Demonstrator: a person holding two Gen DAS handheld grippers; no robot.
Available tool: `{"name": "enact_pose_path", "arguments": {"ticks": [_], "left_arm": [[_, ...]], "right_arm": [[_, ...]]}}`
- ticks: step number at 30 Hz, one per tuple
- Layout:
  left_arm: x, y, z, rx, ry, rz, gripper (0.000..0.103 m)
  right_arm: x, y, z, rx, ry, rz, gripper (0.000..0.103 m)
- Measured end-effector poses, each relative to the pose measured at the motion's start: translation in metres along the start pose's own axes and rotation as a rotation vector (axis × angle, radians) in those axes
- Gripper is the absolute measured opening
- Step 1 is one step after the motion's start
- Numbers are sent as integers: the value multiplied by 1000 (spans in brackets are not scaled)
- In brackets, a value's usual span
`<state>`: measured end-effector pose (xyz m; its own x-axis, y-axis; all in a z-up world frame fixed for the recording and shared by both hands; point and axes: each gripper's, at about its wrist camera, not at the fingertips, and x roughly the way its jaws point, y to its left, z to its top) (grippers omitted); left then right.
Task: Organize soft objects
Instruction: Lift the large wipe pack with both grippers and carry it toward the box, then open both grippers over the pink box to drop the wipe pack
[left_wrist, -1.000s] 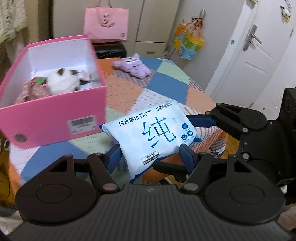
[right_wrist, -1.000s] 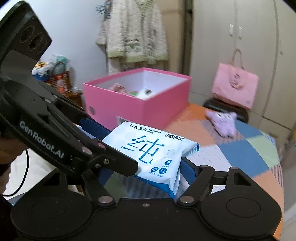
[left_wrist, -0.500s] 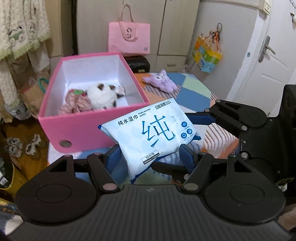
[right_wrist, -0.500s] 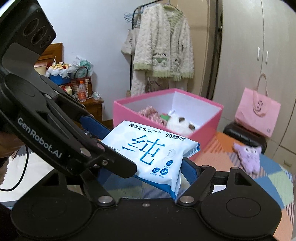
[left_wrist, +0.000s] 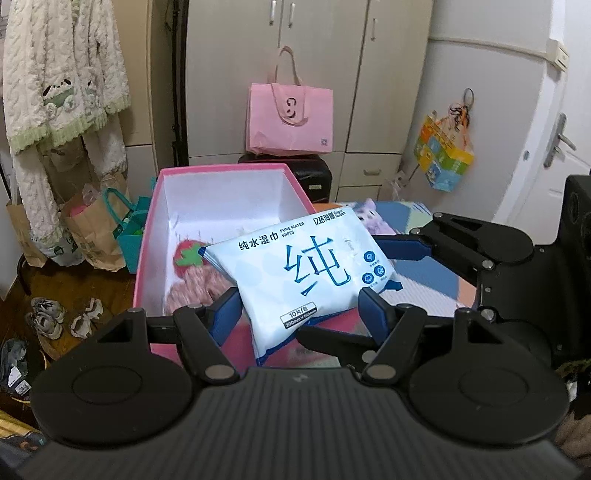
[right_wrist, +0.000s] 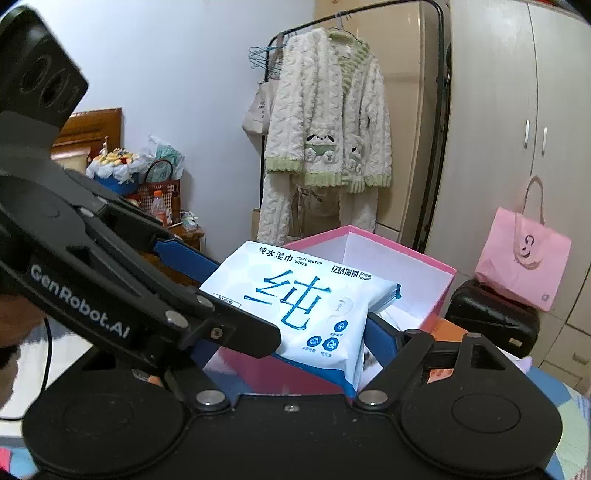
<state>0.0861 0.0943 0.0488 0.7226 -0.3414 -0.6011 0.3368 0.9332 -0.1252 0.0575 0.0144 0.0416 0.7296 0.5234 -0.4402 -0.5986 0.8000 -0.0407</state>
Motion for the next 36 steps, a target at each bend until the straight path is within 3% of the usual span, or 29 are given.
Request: {"name": "enact_pose_path", "arguments": {"ticks": [15,28,36], "left_arm": [[78,71,68,-174,-2,-27,67],[145,104,84,-239,54,17,67],[143,104,79,-245,-6,56,71]], "right_arm": [[94,-67,60,3,106,31,86],[179,-108,63,26,279,59,87],[191,-121,57,95,295,74,86]]}}
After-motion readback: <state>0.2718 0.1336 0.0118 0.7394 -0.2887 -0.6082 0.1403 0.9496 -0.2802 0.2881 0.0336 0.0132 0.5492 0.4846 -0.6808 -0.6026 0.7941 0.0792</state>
